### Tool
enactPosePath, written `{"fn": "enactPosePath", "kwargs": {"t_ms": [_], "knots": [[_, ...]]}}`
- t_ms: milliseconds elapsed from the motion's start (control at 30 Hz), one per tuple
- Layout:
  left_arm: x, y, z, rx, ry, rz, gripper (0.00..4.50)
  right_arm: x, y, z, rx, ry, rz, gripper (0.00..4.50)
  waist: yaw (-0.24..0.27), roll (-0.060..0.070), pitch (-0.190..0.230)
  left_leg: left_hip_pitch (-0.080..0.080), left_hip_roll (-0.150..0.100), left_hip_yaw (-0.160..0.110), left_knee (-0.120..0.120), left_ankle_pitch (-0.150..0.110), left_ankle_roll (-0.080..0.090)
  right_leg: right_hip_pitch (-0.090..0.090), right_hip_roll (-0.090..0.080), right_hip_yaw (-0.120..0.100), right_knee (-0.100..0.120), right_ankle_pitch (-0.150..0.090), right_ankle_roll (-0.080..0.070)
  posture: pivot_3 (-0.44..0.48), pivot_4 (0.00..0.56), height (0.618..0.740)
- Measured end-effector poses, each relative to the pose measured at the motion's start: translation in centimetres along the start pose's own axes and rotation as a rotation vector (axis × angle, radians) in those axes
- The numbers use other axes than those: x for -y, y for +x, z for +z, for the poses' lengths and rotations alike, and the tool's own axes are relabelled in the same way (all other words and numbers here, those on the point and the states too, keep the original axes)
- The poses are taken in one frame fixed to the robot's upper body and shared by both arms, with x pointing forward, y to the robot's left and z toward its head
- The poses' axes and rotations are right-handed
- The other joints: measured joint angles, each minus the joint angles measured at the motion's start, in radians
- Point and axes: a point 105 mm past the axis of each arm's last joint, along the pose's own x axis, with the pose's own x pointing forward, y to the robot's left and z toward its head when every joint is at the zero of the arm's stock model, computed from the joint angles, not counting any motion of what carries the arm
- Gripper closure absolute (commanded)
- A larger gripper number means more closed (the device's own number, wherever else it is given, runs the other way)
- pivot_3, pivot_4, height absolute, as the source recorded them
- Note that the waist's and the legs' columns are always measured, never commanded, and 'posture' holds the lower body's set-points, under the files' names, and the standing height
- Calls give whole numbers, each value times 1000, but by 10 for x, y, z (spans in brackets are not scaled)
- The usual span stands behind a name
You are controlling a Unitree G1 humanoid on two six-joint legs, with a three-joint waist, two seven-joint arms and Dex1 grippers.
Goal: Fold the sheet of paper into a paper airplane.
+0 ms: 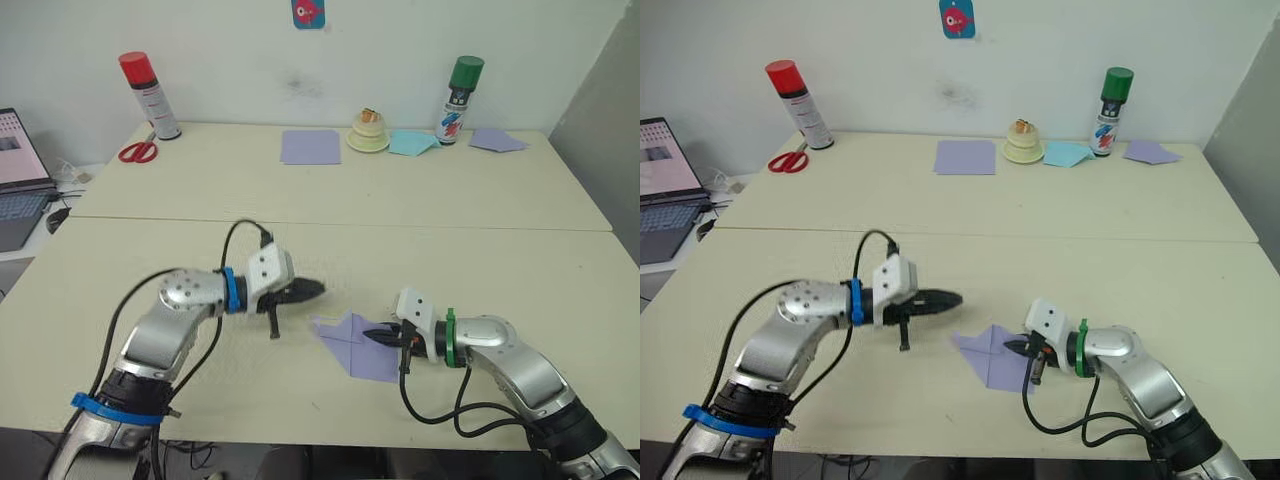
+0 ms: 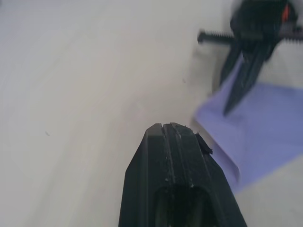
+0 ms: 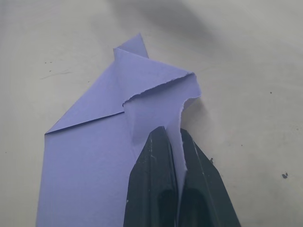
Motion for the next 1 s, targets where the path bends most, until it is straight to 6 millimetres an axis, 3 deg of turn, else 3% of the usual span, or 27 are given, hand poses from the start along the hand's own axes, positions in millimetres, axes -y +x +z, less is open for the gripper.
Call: {"fn": "enactPosePath", "kwargs": {"t_ms": [200, 300, 500, 1000], "knots": [[35, 15, -22, -46, -77, -142, 4500, 1, 1, 0, -3, -16, 2, 4483, -1, 0, 0, 0, 0, -1, 0, 0, 0, 0, 0, -1, 0, 0, 0, 0, 150, 740], [43, 22, -31, -66, -101, -182, 4500, 1, 1, 1, -6, -21, 3, 4483, 0, 0, 0, 0, -1, 0, 0, 0, 0, 0, 0, -1, 0, 0, 0, 0, 150, 740], [44, 29, -46, -92, -134, -192, 4500, 1, 1, 1, -7, -21, 3, 4483, 0, 0, 0, 0, -1, -1, 0, 0, 0, 0, 0, -1, 0, 0, 0, 0, 150, 740], [51, 31, -57, -124, -79, -241, 4500, 0, 0, 0, -14, -15, -4, 4483, 1, 0, 0, 0, -1, -1, -1, 0, 0, 0, 0, -1, 0, 0, 0, 0, 150, 740]]}}
